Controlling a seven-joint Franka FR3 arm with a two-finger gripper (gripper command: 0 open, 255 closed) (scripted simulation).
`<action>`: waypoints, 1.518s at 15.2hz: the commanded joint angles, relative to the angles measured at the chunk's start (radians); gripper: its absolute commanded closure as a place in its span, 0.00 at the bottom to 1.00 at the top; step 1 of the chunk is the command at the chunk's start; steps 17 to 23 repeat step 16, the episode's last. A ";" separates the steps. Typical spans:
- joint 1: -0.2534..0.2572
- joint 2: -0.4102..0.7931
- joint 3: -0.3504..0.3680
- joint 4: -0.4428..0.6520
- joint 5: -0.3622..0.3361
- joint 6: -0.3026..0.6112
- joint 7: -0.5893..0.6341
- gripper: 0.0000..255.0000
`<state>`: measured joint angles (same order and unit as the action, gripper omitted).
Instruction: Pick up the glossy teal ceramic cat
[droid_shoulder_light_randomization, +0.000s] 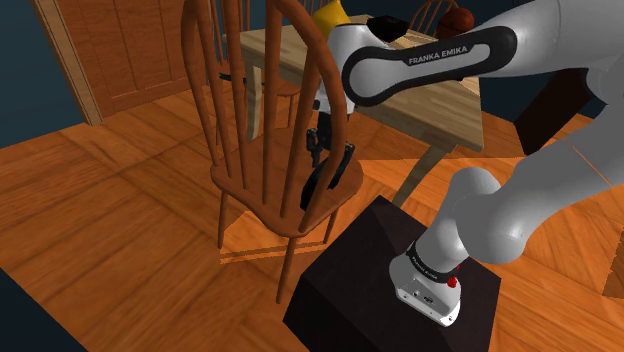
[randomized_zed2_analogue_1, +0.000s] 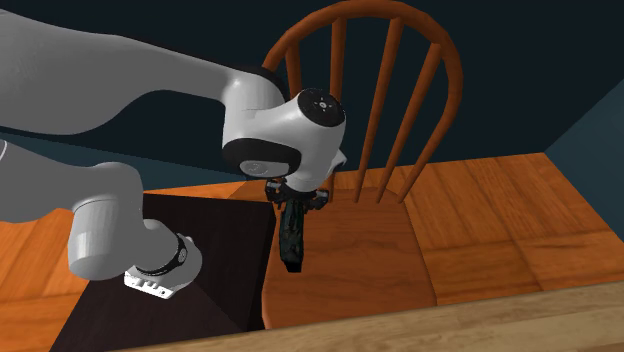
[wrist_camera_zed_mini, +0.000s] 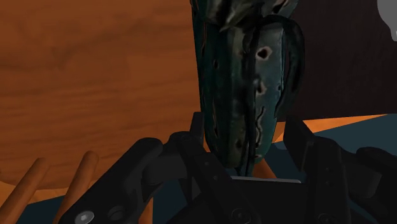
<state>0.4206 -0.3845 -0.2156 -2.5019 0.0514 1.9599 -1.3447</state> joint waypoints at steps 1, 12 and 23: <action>-0.001 -0.008 0.001 0.012 -0.002 -0.022 0.003 1.00; -0.002 -0.055 0.011 0.123 -0.007 -0.178 0.025 1.00; -0.001 -0.061 0.013 0.148 -0.007 -0.208 0.028 1.00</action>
